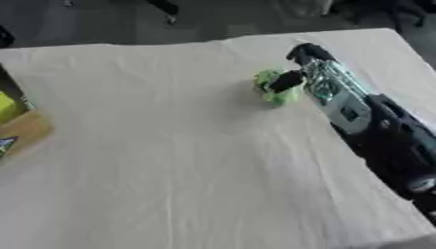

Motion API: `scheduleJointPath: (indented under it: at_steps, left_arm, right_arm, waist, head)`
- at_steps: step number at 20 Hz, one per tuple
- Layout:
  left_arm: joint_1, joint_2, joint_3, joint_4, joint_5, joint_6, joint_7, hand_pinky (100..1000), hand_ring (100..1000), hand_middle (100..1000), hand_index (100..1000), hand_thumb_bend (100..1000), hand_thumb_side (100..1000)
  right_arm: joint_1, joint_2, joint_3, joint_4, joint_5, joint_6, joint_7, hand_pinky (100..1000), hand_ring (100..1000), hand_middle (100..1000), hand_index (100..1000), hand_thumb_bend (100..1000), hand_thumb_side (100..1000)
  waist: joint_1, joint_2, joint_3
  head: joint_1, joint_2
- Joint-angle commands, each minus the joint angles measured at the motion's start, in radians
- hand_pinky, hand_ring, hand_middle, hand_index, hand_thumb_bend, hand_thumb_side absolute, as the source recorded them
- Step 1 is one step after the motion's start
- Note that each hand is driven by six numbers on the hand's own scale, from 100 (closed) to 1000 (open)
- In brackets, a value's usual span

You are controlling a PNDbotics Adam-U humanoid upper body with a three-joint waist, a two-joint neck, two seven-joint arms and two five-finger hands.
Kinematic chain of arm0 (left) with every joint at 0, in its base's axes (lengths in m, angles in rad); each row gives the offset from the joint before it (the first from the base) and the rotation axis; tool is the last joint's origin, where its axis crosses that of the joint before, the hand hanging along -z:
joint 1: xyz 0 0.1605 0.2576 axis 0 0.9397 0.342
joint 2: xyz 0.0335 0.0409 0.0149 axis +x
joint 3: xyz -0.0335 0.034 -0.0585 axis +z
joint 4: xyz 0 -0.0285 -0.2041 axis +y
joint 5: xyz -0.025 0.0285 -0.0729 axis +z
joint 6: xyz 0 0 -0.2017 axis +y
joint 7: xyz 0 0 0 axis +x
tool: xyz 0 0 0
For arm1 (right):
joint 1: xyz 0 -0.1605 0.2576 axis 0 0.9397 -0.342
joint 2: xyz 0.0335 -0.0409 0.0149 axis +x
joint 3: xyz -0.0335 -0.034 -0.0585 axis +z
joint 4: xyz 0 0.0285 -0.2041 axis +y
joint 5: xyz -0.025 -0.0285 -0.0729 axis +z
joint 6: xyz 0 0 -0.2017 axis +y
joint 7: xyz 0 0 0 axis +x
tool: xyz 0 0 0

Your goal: Pick up the objects with one hand, pass them to the other hand, and then place them into the box on the other side of the table.

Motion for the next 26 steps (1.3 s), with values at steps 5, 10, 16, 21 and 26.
scheduleJointPath:
  at_steps: [5,10,16,21,26]
  left_arm:
    - [-0.008,0.042,0.013,-0.002,0.005,0.004,0.000,633,750,682,813,232,549]
    - [-0.009,0.040,0.012,0.002,0.004,0.005,-0.001,631,750,680,813,230,552]
    - [-0.009,0.039,0.013,0.006,0.005,0.006,0.000,631,749,677,813,233,550]
    - [-0.011,0.037,0.014,0.010,0.006,0.006,0.000,628,749,674,813,233,548]
    - [-0.012,0.035,0.014,0.012,0.007,0.006,-0.001,628,749,673,812,231,546]
  right_arm:
    - [-0.032,-0.047,-0.034,-0.027,-0.032,0.011,0.021,865,825,811,834,533,318]
    - [-0.063,-0.073,-0.049,-0.012,-0.085,0.011,0.020,859,820,807,830,522,336]
    - [-0.071,-0.078,-0.052,0.015,-0.139,0.011,0.007,853,819,806,830,530,342]
    - [-0.071,-0.077,-0.046,0.027,-0.174,0.011,0.001,855,821,807,830,566,302]
    - [-0.077,-0.070,-0.042,0.074,-0.186,0.011,0.009,860,827,810,832,592,274]
  waist:
    - [0.003,-0.025,-0.001]
    - [-0.001,-0.027,-0.001]
    - [-0.001,-0.027,0.000]
    - [0.000,-0.025,0.001]
    - [0.001,-0.024,0.003]
  head:
    - [0.017,0.012]
    - [0.027,0.031]
    - [0.028,0.031]
    - [0.027,0.030]
    - [0.026,0.029]
